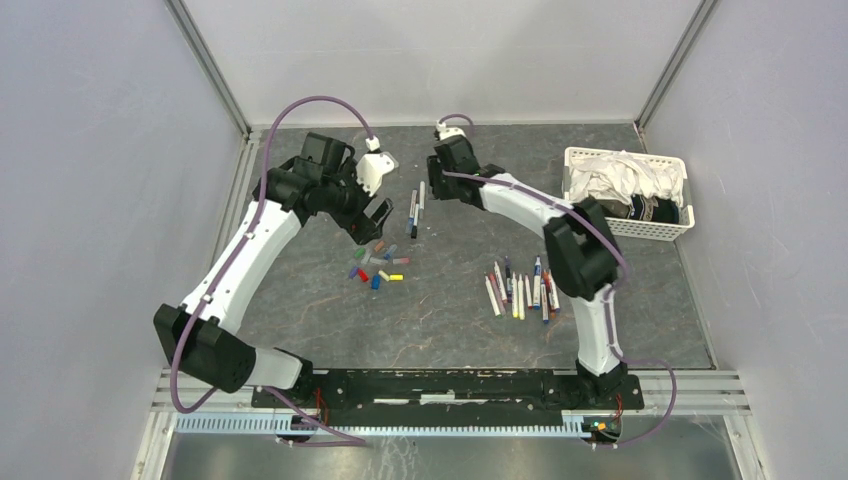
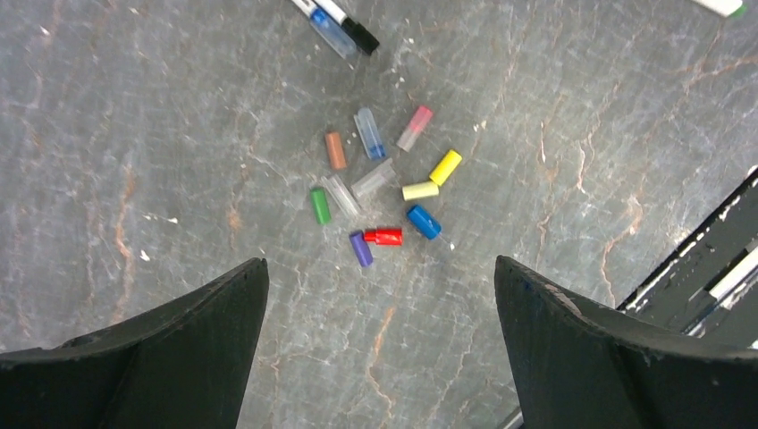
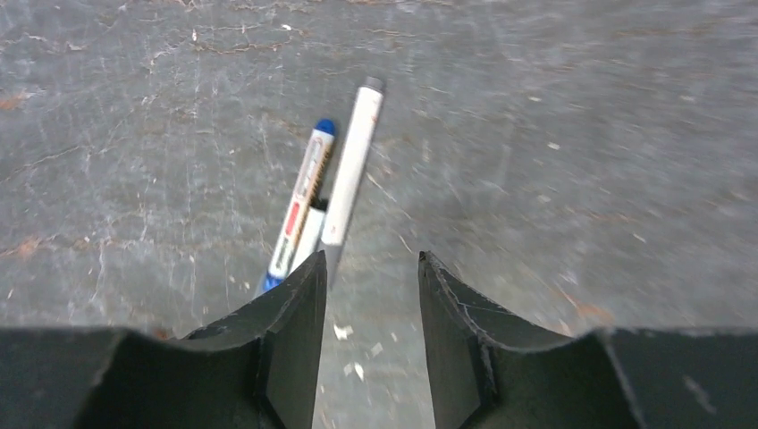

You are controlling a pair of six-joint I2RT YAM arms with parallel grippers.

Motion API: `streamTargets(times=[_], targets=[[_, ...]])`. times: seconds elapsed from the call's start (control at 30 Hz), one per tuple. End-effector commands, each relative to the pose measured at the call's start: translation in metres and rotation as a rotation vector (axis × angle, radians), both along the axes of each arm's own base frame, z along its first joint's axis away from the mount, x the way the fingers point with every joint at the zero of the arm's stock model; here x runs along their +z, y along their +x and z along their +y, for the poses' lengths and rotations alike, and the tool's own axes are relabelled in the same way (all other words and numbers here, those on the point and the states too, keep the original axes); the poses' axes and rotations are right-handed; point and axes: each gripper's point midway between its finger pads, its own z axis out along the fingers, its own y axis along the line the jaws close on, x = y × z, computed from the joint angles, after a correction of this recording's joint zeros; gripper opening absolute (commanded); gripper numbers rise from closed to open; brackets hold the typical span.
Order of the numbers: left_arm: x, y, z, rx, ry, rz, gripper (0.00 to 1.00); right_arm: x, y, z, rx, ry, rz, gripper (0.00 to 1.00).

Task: Open the pen caps
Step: Pick up the pen from the center of the board.

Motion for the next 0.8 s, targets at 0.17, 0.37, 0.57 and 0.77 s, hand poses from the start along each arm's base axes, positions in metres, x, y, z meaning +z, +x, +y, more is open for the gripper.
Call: streamTargets(times=[0.17, 0.37, 0.57, 0.77], targets=[[-0.021, -0.023, 0.004, 0.003, -0.021, 0.053, 1.0, -0.04, 0.027, 0.025, -0.037, 0.019, 0.01, 0.54], [-0.025, -0.031, 0.003, -0.013, -0.038, 0.071, 1.0, -0.045, 0.042, 0.031, -0.062, 0.018, -0.012, 0.56], [-0.027, -0.036, 0.003, -0.016, -0.04, 0.073, 1.0, -0.053, 0.05, 0.02, -0.116, -0.036, -0.029, 0.47], [-0.032, -0.035, 0.005, 0.001, -0.033, 0.072, 1.0, -0.068, 0.043, 0.005, -0.111, -0.143, -0.01, 0.24]])
